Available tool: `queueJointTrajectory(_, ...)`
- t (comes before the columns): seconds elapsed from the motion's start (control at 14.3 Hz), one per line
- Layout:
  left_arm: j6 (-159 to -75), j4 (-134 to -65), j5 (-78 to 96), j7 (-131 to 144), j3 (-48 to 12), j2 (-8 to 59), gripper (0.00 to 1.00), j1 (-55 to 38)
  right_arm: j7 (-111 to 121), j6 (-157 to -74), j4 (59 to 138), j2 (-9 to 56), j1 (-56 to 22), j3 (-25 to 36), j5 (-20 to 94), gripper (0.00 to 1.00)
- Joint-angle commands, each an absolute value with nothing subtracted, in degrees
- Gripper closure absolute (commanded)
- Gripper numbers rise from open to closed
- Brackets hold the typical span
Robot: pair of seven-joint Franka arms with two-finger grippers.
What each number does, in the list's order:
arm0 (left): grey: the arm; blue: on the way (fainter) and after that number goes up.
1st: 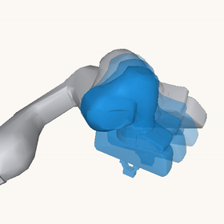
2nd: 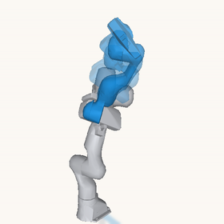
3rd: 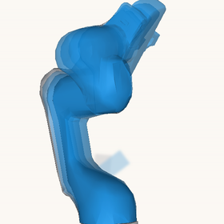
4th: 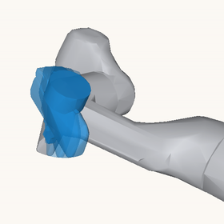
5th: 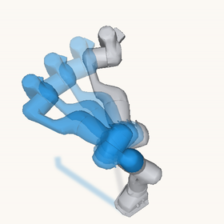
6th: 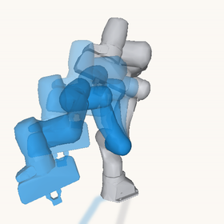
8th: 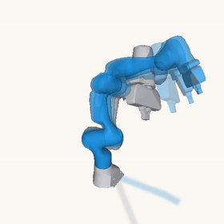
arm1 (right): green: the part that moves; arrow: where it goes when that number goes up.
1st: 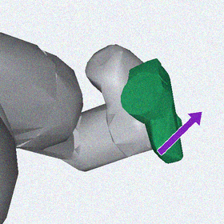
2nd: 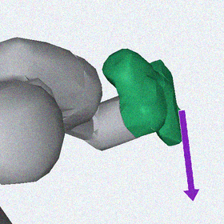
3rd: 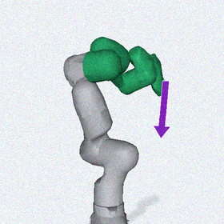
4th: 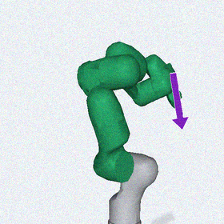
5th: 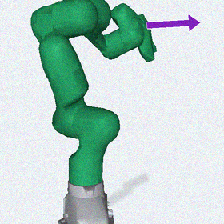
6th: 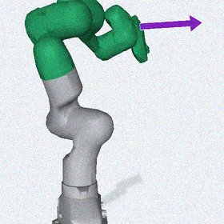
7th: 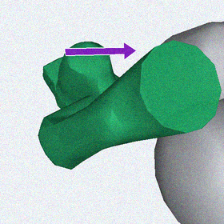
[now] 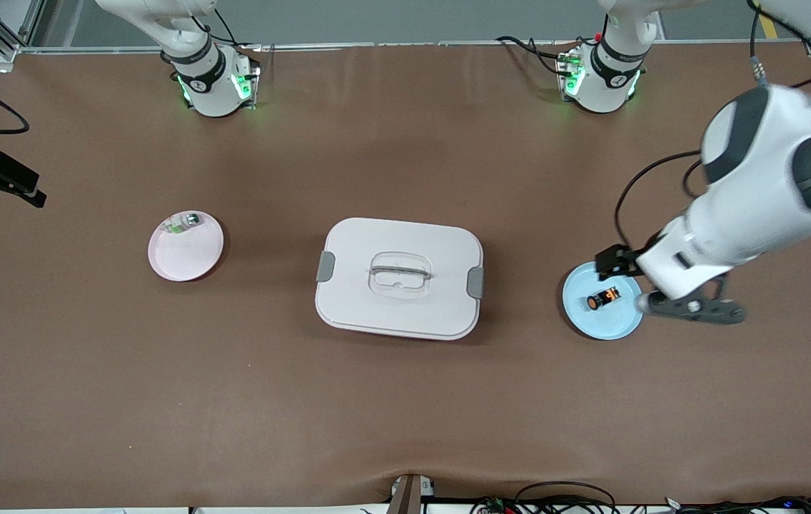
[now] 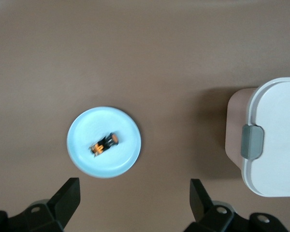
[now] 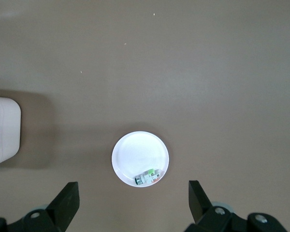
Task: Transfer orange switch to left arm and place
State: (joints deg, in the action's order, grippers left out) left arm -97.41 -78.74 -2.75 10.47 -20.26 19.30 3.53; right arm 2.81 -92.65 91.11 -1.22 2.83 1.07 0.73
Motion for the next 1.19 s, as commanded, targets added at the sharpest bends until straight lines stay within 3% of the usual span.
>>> queueJointTrajectory(0.0,-94.1,-80.3,0.2,10.4,-11.0,12.7,0.00,-1.4,3.1,-91.7,90.4,-1.1,3.3,0.7,0.5,0.00)
queueJointTrajectory(0.21,-93.1,-82.9,0.2,10.3,-2.9,6.9,0.00,-4.6,3.2,-91.7,90.4,-1.1,3.0,0.7,0.5,0.00)
queueJointTrajectory(0.35,-92.6,-84.5,0.2,10.3,-1.1,4.4,0.00,-4.5,3.2,-91.7,90.4,-1.1,3.0,0.7,0.5,0.00)
queueJointTrajectory(0.63,-92.4,-84.7,0.0,10.5,-0.5,3.1,0.00,-4.3,3.2,-91.7,90.4,-1.1,3.3,0.7,0.4,0.00)
queueJointTrajectory(1.12,-83.8,-84.1,0.3,9.9,-0.7,1.4,0.00,-3.7,3.2,-91.8,90.3,-1.1,3.3,0.8,0.4,0.00)
